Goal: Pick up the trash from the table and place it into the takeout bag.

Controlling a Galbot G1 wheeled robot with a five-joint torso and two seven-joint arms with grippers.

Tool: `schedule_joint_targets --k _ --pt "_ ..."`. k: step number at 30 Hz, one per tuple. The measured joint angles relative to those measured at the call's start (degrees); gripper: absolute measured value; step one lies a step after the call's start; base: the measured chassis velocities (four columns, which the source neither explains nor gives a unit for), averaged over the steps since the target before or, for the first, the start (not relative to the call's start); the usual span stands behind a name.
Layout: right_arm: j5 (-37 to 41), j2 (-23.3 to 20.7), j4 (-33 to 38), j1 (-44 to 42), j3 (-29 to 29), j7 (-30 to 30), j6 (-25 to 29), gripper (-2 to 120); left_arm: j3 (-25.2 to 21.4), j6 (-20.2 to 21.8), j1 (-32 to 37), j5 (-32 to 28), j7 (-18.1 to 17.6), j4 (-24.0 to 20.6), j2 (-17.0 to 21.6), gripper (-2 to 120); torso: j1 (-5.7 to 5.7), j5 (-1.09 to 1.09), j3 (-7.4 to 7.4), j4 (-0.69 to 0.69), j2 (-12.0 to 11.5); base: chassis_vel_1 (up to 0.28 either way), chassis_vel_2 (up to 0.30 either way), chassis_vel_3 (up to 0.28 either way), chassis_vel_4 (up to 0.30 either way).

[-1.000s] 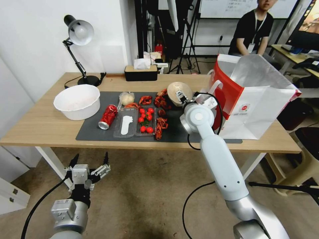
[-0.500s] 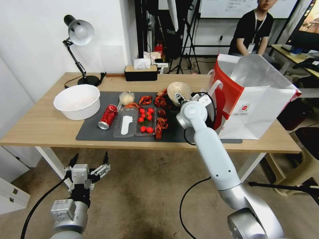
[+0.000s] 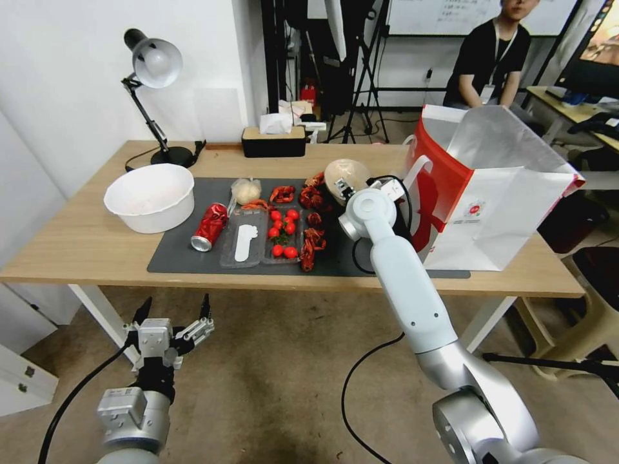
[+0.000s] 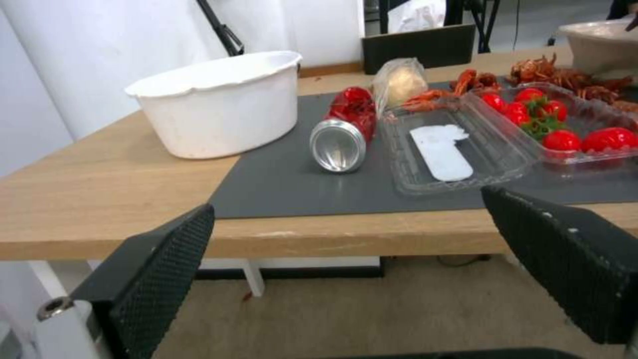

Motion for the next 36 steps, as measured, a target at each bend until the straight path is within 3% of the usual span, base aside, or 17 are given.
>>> schedule_joint_targets --k 6,18,26,28,30,36 --pt "0.1 0.6 -0.7 0.3 0.0 -0.2 -0.2 96 0.0 -0.1 0.1 0.0 0.0 -0.1 0.0 100 0.00 0.00 0.00 0.00 0.0 0.000 0.000 0.000 0.000" --pt "0.0 1.2 -2.8 1.0 0.5 -0.5 -0.3 53 0.2 -0.1 0.0 -0.3 0.0 -0.1 0.1 100 0.00 0.01 0.00 0.01 0.0 0.000 0.000 0.000 0.000" --pt "-1.4 -0.2 0.2 -0.2 0.5 -1.2 -0.1 21 0.3 -0.1 -0.2 -0.3 0.0 -0.1 0.2 100 0.00 0.01 0.00 0.01 0.0 0.000 0.000 0.000 0.000" --pt "-1.9 -0.4 0.5 -0.4 0.4 -1.4 0.0 17 0.2 -0.1 -0.2 -0.3 0.0 -0.1 0.3 100 0.00 0.01 0.00 0.00 0.0 0.000 0.000 0.000 0.000" --pt "-4.1 -1.1 2.4 -1.6 -0.1 -2.9 0.1 5 0.1 -0.1 -0.1 -0.4 0.0 -0.1 0.4 100 0.00 0.01 0.00 0.00 0.0 0.000 0.000 0.000 0.000" --pt "-10.6 -2.9 6.3 -3.8 -1.1 -7.9 1.2 0 0.0 -0.1 -0.2 -0.5 0.1 0.0 0.4 100 0.01 0.01 0.00 0.00 0.0 0.000 0.000 0.000 0.000"
